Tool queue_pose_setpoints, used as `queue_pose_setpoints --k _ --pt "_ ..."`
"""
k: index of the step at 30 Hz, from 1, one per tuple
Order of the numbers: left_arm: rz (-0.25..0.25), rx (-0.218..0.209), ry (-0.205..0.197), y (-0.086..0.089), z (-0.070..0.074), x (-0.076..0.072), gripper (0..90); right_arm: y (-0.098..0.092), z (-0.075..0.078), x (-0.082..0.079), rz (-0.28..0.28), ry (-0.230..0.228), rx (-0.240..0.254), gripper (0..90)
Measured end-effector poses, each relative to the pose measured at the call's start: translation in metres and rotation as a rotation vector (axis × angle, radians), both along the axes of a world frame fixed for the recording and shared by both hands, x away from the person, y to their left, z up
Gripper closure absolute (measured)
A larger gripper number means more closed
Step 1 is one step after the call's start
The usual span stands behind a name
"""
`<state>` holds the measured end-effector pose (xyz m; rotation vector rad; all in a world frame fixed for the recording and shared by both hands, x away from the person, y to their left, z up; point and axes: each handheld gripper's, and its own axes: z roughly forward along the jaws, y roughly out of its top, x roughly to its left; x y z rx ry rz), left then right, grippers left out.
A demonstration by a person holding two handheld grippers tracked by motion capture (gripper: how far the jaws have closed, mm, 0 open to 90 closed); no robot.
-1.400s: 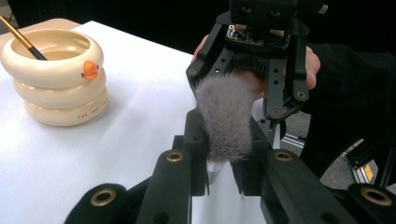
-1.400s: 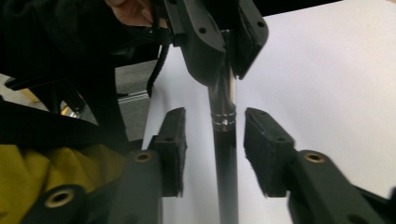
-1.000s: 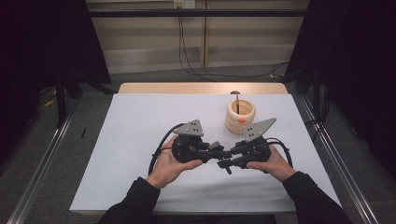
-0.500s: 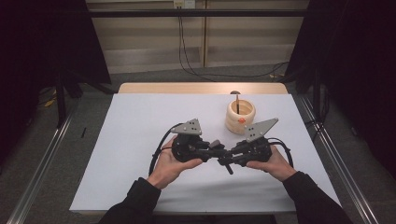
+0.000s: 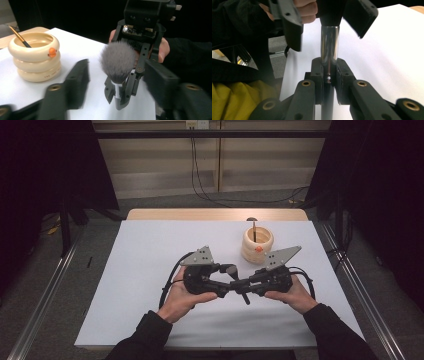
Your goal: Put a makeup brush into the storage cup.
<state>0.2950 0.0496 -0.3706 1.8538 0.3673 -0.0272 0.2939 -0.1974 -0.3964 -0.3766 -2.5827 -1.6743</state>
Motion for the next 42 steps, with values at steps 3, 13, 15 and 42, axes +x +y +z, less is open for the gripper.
queue_pose_setpoints --k 3,13,15,42 --pt "0.017 -0.006 -0.013 0.0 -0.001 -0.001 22.9 -0.003 0.001 0.001 -0.013 -0.007 0.007 79.4" --pt "0.116 0.004 -0.047 0.002 -0.001 -0.001 1.6 -0.008 0.003 0.002 -0.061 -0.016 0.02 79.3" --pt "0.146 0.005 -0.05 0.004 0.0 0.0 2.1 -0.008 0.003 0.002 -0.066 -0.017 0.03 79.4" --pt "0.336 -0.013 -0.118 0.053 -0.003 -0.003 1.2 -0.019 0.01 0.002 -0.183 -0.074 0.077 79.3"
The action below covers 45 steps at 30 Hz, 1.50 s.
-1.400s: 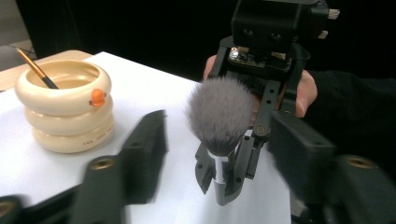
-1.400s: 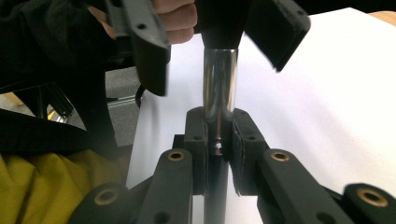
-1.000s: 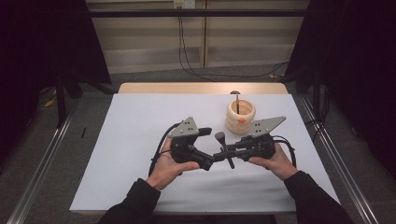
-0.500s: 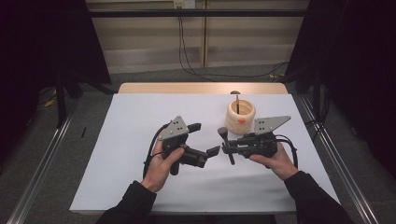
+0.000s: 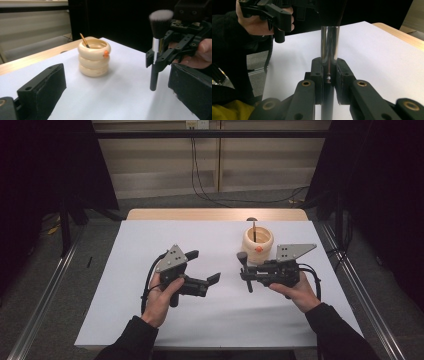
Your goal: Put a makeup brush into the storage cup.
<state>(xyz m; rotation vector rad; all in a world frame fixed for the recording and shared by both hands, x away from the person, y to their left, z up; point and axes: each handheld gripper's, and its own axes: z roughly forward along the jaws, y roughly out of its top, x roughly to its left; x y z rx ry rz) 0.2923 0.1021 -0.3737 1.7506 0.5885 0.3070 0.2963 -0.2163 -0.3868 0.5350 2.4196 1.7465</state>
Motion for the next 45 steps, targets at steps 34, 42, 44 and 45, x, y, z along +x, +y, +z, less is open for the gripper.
queue_pose_setpoints --k 34,42,44,45 --pt "0.163 -0.044 -0.033 0.065 -0.028 -0.032 1.5 -0.011 0.002 0.003 -0.098 -0.018 0.029 79.3" --pt "0.236 -0.049 -0.028 0.074 -0.04 -0.035 0.7 -0.017 0.002 0.005 -0.133 -0.022 0.04 79.3" --pt "0.248 -0.073 -0.024 0.077 -0.041 -0.035 0.8 -0.019 0.003 0.005 -0.144 -0.023 0.042 79.3" --pt "0.257 -0.071 -0.019 0.079 -0.041 -0.036 0.7 -0.019 0.003 0.005 -0.144 -0.025 0.043 79.3"
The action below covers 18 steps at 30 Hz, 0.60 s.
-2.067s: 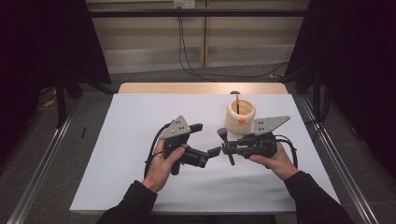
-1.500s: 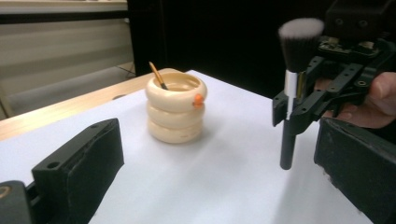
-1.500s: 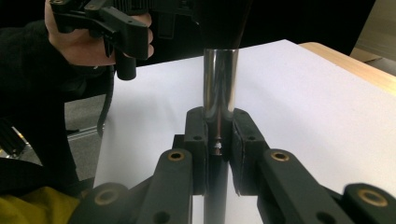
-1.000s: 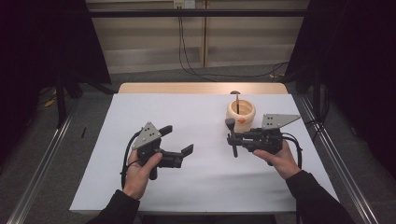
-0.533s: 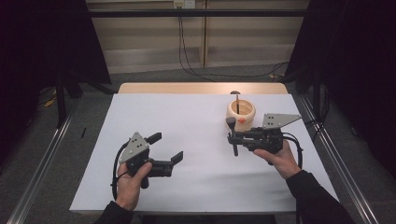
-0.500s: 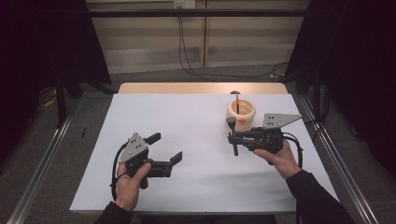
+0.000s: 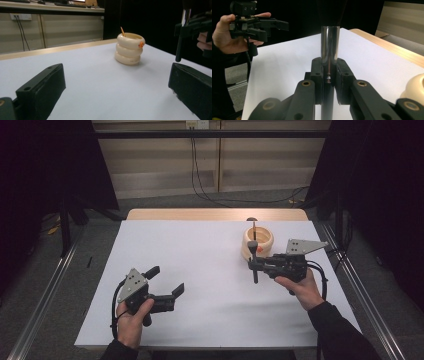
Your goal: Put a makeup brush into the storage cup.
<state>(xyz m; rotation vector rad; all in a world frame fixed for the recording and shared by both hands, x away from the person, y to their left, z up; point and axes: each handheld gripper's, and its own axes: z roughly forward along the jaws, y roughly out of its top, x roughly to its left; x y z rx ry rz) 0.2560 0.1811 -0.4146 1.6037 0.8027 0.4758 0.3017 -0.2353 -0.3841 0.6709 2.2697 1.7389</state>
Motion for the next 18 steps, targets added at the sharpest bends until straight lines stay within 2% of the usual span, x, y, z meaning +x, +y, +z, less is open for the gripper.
queue_pose_setpoints --k 6,9,11,14,16,18 --pt "-0.011 0.008 0.006 0.014 -0.006 -0.007 0.9 -0.002 0.001 0.0 -0.008 -0.012 -0.002 79.3" --pt "0.007 0.038 -0.007 0.021 -0.009 -0.011 0.8 -0.003 0.002 0.0 -0.021 -0.016 -0.003 79.3" --pt "0.008 0.035 -0.009 0.023 -0.012 -0.012 0.8 -0.004 0.003 0.0 -0.028 -0.021 0.001 79.3" --pt "0.014 0.039 -0.021 0.024 -0.014 -0.014 0.6 -0.007 0.004 0.001 -0.05 -0.026 0.011 79.3" --pt "0.014 0.063 -0.057 0.023 -0.017 -0.013 0.1 -0.01 0.005 0.002 -0.062 -0.031 0.016 79.3" --pt "0.023 0.069 -0.056 0.022 -0.018 -0.013 0.6 -0.012 0.005 0.003 -0.076 -0.033 0.018 79.3"
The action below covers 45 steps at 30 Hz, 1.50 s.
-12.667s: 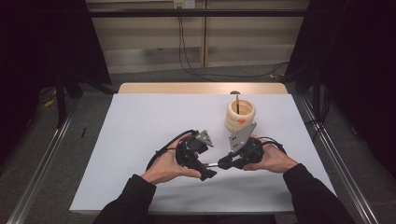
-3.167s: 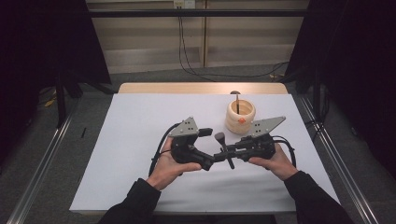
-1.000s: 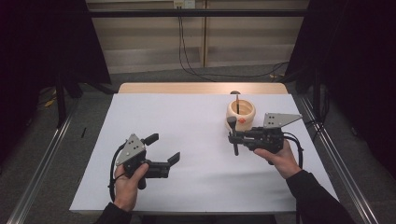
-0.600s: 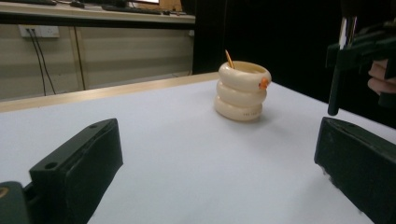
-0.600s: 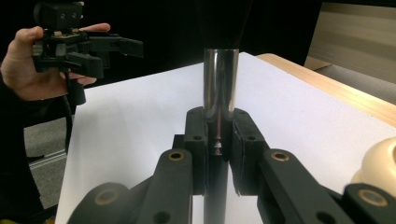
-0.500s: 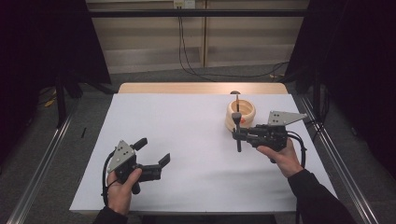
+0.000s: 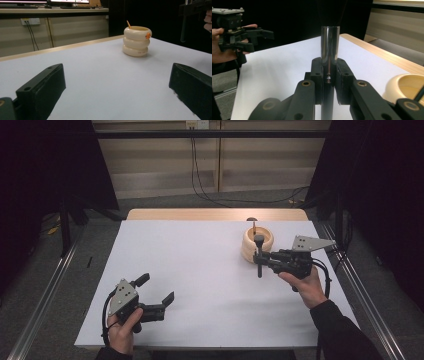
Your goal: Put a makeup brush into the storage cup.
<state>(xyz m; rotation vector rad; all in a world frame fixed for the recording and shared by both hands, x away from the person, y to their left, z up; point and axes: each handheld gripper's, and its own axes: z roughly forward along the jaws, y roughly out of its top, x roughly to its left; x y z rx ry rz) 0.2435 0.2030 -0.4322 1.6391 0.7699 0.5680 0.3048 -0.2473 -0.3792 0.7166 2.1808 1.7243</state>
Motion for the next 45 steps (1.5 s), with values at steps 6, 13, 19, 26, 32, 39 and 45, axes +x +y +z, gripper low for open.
queue_pose_setpoints --k 6,13,19,26,32,39,45 --pt "-0.002 -0.044 0.009 0.002 -0.002 0.001 1.0 -0.005 -0.001 0.004 -0.033 0.011 0.014 79.3" --pt "0.001 -0.062 0.043 0.004 -0.004 0.004 1.1 -0.01 0.0 0.011 -0.084 0.008 0.017 79.3" --pt "-0.007 -0.079 0.046 0.004 -0.003 0.001 0.8 -0.014 0.006 0.017 -0.102 -0.009 0.017 79.3" --pt "-0.009 -0.053 0.05 0.003 -0.004 0.002 1.0 -0.016 0.011 0.024 -0.131 -0.022 0.009 79.3" --pt "-0.016 -0.039 0.047 0.005 -0.004 0.004 0.9 -0.017 0.014 0.032 -0.155 -0.028 0.015 79.3" --pt "-0.018 -0.045 0.053 0.005 -0.004 0.004 0.8 -0.02 0.019 0.04 -0.182 -0.04 0.031 79.3" --pt "-0.016 -0.046 0.054 0.006 -0.003 0.004 0.8 -0.021 0.021 0.048 -0.214 -0.045 0.017 79.2"
